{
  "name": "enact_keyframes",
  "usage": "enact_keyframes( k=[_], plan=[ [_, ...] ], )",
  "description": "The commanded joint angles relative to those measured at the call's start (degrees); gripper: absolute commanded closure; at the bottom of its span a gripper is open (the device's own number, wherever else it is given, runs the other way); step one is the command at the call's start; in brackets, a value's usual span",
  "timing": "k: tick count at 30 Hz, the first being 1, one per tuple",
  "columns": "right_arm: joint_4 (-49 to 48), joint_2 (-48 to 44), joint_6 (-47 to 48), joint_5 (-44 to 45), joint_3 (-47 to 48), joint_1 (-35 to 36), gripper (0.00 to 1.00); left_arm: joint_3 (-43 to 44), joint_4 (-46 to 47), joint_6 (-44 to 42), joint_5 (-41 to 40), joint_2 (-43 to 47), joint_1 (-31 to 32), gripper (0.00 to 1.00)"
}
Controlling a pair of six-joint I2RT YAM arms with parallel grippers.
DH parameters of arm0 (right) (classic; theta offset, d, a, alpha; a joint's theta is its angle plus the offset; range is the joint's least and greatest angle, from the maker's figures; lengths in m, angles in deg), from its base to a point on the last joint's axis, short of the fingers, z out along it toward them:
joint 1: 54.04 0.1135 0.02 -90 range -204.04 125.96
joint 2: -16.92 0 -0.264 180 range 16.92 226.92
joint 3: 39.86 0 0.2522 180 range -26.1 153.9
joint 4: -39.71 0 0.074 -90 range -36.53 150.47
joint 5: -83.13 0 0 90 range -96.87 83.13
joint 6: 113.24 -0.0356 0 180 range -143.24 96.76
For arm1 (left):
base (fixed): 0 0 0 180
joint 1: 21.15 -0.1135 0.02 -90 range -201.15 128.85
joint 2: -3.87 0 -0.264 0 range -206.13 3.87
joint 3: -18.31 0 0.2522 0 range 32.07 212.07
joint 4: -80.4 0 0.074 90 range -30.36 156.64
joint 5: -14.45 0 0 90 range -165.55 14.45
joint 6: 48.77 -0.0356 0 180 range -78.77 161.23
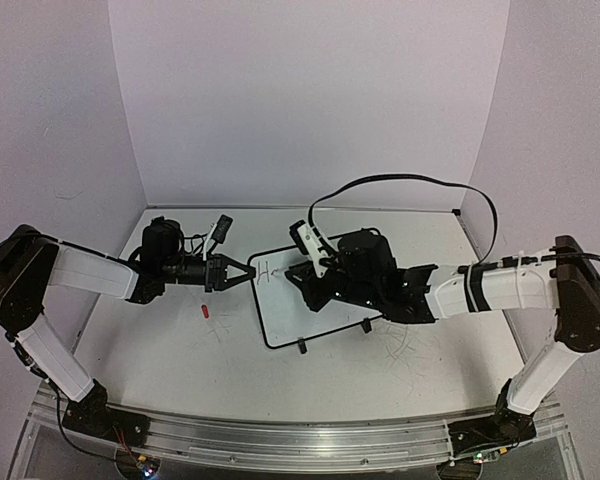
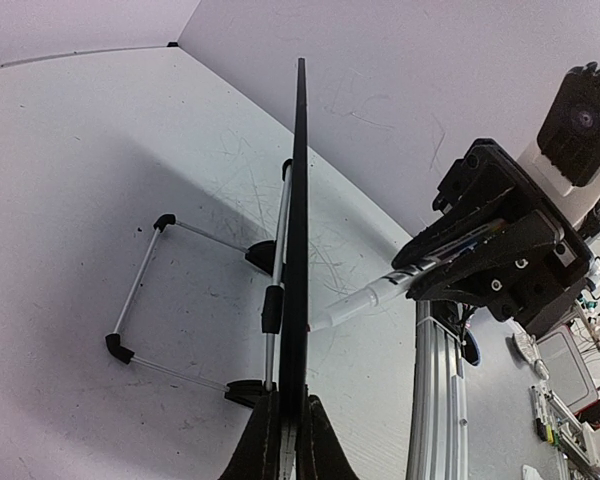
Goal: Write a sentence on the whiteboard
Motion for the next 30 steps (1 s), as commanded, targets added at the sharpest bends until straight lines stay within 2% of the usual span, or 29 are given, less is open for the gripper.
enact_keyframes(
  k=[1, 30],
  plan=[
    [0.4, 0.7, -0.6, 0.3, 1.4, 0.4, 1.0, 0.3, 1.7, -0.3, 1.8, 1.4, 0.0, 1.0],
    [1.4, -2.3, -0.1, 5.1, -0.7, 0.4, 1.0, 0.4, 1.6, -0.2, 2.0, 1.5, 0.0, 1.0]
  ],
)
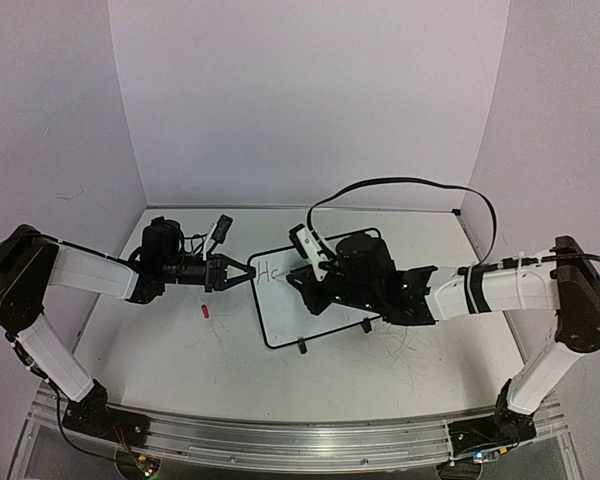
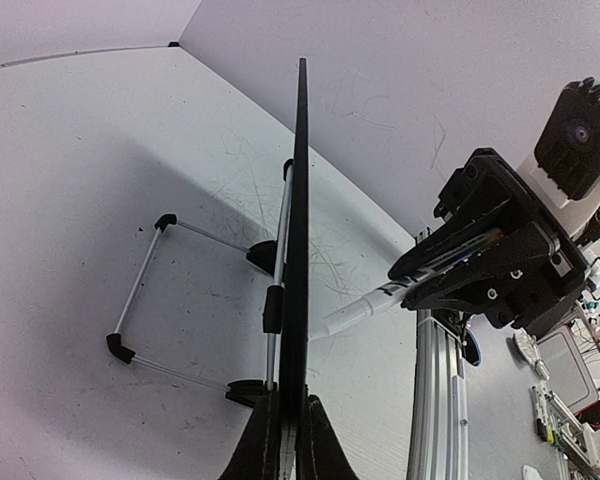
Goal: Write a sentence on the whiteboard
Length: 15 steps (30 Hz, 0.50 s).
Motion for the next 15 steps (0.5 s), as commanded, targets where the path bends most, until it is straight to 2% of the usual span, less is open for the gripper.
enact_keyframes(
  k=[1, 15],
  plan=[
    [-0.3, -2.3, 0.1, 3.8, -0.4, -0.2, 1.0, 0.4, 1.7, -0.2, 2.1, 1.5, 0.0, 1.0],
    [-2.7, -1.7, 0.1, 5.3, 1.1, -0.6, 1.0, 0.0, 1.6, -0.3, 1.9, 1.9, 0.1, 1.0]
  ],
)
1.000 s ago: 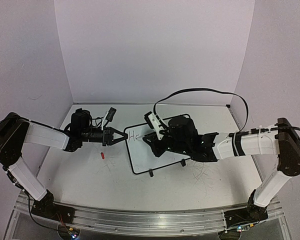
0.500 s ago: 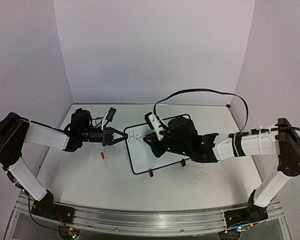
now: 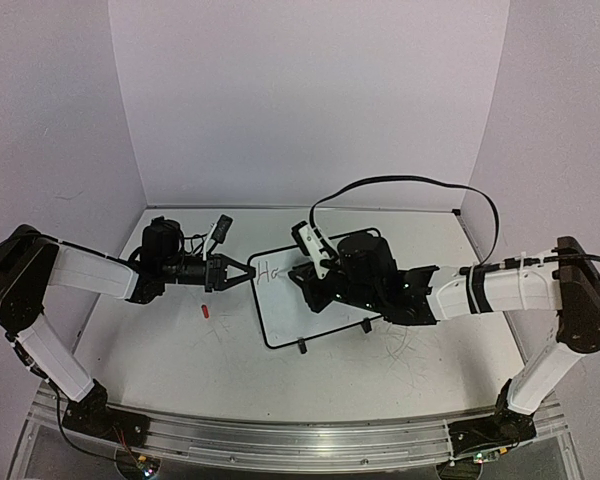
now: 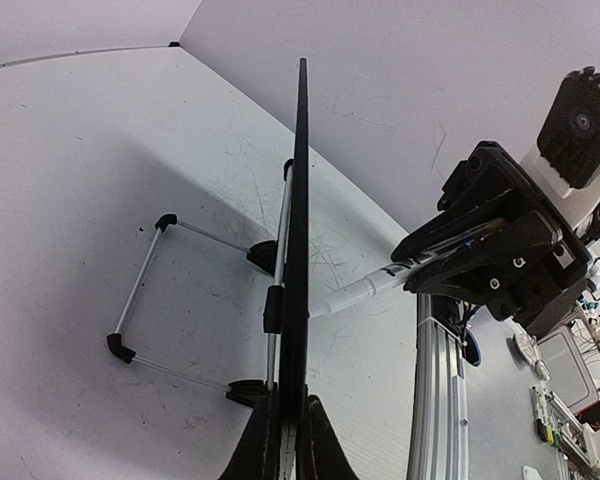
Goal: Write a sentence on the whiteboard
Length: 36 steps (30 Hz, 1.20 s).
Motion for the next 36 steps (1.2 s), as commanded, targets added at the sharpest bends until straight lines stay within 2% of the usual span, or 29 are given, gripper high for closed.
enact_keyframes(
  k=[1, 17, 36],
  plan=[
    [-2.2, -1.3, 0.1, 3.6, 1.2, -0.6, 1.0, -0.1, 1.6, -0.3, 1.9, 1.9, 0.0, 1.0],
    [-2.9, -1.7, 0.4, 4.3, 1.6, -0.8, 1.0, -0.1, 1.6, -0.4, 2.1, 1.9, 0.0, 1.0],
    [-0.8, -1.0, -1.2, 0.5, -1.2, -0.7, 1.0, 0.2, 1.5, -0.4, 2.2, 1.5, 0.0, 1.0]
  ],
)
